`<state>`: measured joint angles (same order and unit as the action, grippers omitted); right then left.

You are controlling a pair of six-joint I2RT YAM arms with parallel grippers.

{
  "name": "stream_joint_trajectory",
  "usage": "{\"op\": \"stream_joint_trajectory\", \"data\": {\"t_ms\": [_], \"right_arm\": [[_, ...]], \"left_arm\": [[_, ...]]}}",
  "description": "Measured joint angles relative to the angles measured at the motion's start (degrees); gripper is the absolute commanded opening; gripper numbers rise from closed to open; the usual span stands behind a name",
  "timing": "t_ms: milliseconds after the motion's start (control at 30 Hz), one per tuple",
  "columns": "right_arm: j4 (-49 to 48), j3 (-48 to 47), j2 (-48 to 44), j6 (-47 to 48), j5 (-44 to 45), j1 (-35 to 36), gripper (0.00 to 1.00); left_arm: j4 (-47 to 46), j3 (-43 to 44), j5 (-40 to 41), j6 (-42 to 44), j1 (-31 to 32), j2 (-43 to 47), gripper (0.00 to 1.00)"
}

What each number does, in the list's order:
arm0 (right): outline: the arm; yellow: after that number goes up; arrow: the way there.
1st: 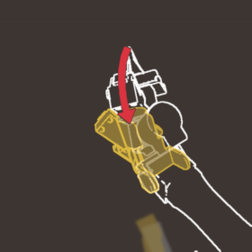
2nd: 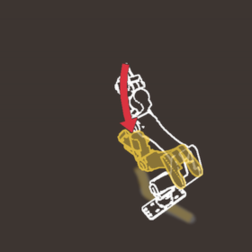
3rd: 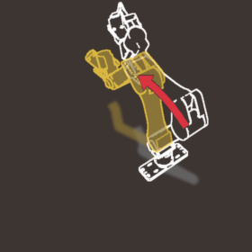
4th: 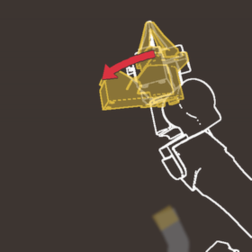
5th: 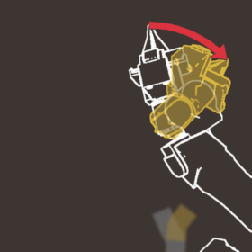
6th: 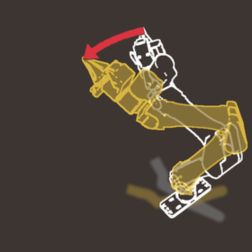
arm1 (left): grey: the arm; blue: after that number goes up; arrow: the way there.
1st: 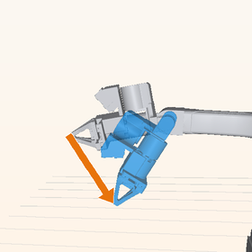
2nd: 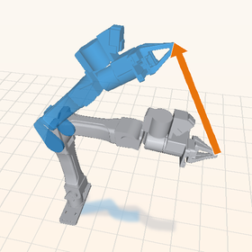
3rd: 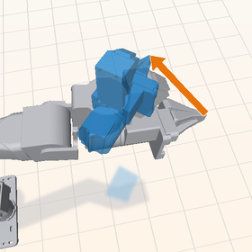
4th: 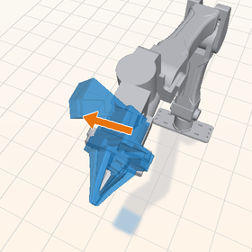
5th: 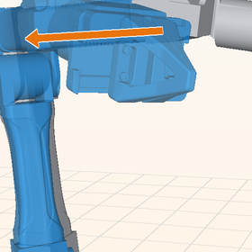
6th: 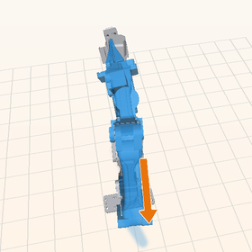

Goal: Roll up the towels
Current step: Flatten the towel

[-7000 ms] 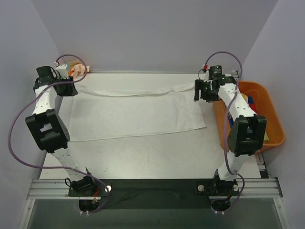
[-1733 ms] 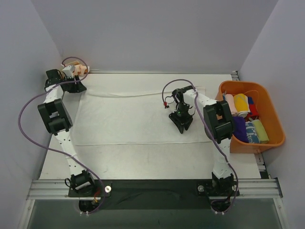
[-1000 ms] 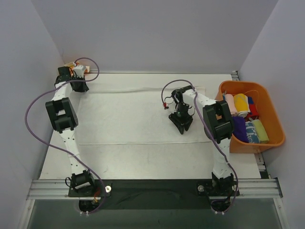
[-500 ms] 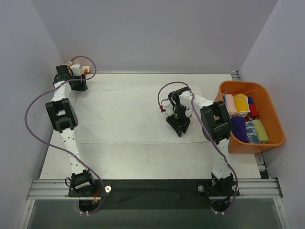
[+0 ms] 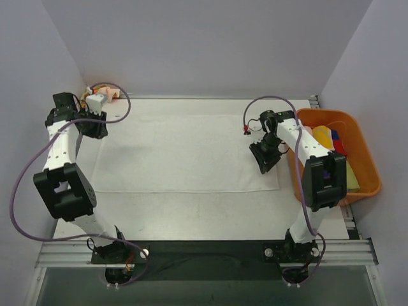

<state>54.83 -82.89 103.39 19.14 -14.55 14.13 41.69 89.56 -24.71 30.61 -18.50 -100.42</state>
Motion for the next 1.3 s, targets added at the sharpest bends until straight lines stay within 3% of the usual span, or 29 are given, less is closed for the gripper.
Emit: {"op": "stream_joint_trajectory", "data": {"t_ms": [100, 333, 767, 1033, 1067, 1167, 1200, 1300], "right_arm": [[-1.01, 6.16, -1.51, 0.5, 3.74, -1.27, 0.13], [-6.64, 14.88, 0.48, 0.57, 11.54, 0.04, 0.09], [-10.93, 20.87, 3.39, 3.21, 23.54, 5.84, 0.09], [-6.32, 25.24, 2.75, 3.43, 22.1, 13.42, 0.15], [-5.75, 25.38, 2.67, 3.39, 21.31, 13.68, 0.17], [-4.85, 25.09, 1.66, 3.1, 19.58, 13.51, 0.34], [-3.98, 24.09, 1.09, 3.26, 19.08, 13.18, 0.38], [-1.29, 15.82, -0.57, 3.43, 17.07, 10.73, 0.47]], "left_arm": [[2.82, -9.6, 0.04, 2.82, -0.81, 6.27, 0.26], [6.05, -24.55, 4.63, 6.71, -3.85, 4.48, 0.17], [-0.35, -33.11, 14.27, 11.61, -9.31, 4.96, 0.12], [0.02, -37.62, 16.17, 16.39, -12.81, 9.16, 0.12], [0.24, -37.68, 16.39, 16.7, -12.98, 9.27, 0.14], [3.1, -36.81, 16.06, 18.1, -13.53, 9.22, 0.36], [5.46, -35.74, 14.99, 18.32, -13.68, 9.2, 0.48], [11.74, -28.35, 10.12, 18.29, -13.84, 8.85, 0.63]]}}
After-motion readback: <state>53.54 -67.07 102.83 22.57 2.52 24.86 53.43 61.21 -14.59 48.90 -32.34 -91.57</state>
